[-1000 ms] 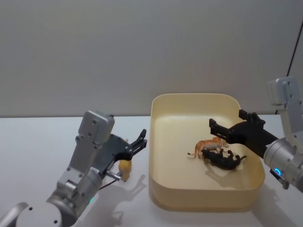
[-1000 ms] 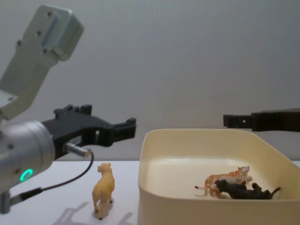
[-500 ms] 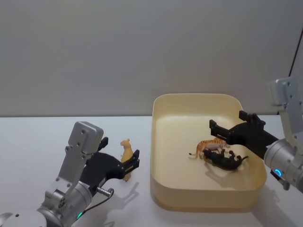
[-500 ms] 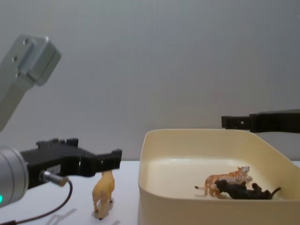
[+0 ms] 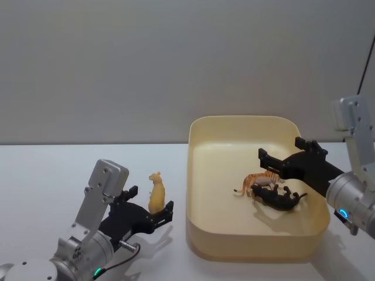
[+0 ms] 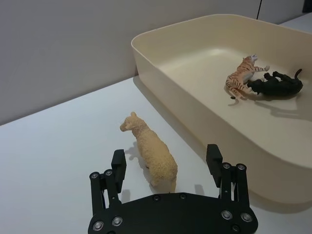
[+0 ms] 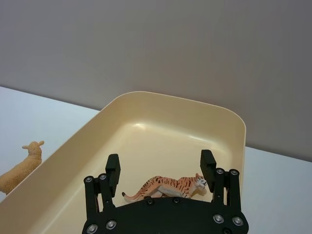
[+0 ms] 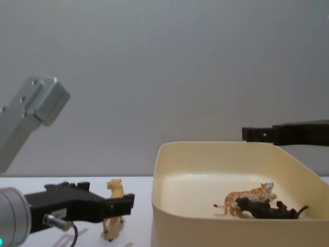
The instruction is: Pick up the toy alternately with two hands and place it into the central storage box.
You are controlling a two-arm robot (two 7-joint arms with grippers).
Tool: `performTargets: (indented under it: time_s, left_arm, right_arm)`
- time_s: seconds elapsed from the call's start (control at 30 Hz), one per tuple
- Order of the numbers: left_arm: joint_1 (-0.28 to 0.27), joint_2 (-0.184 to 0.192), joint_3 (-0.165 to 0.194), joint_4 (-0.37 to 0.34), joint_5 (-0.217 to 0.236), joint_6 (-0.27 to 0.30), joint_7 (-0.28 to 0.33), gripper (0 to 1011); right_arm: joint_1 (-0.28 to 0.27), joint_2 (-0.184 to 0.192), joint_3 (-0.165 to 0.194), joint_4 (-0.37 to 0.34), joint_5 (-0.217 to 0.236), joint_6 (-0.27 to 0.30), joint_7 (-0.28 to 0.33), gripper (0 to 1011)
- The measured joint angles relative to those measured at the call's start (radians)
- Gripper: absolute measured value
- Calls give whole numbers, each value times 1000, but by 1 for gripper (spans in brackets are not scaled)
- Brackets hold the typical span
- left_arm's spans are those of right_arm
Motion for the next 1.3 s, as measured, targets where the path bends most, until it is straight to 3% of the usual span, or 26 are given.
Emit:
performTargets:
  time_s: [0.47, 0.6, 1.07, 1.13, 1.3]
  left_arm:
    - [-52, -51, 3, 134, -11, -37, -55, 1001]
    - [-62, -60, 3, 158, -13, -45, -63, 943]
    - [-77, -75, 4, 195, -16, -59, -77, 563]
    - [-77, -76, 4, 191, -13, -57, -76, 445]
    - [-78, -78, 4, 172, 1, -48, -51, 413]
  right_arm:
    - [0, 0, 0, 0, 0, 0, 0, 1001]
    - [0, 0, 0, 0, 0, 0, 0, 1001]
    - [0, 0, 0, 0, 0, 0, 0, 1001]
    - [0, 0, 0, 0, 0, 0, 0, 1001]
    - [0, 0, 0, 0, 0, 0, 0, 1001]
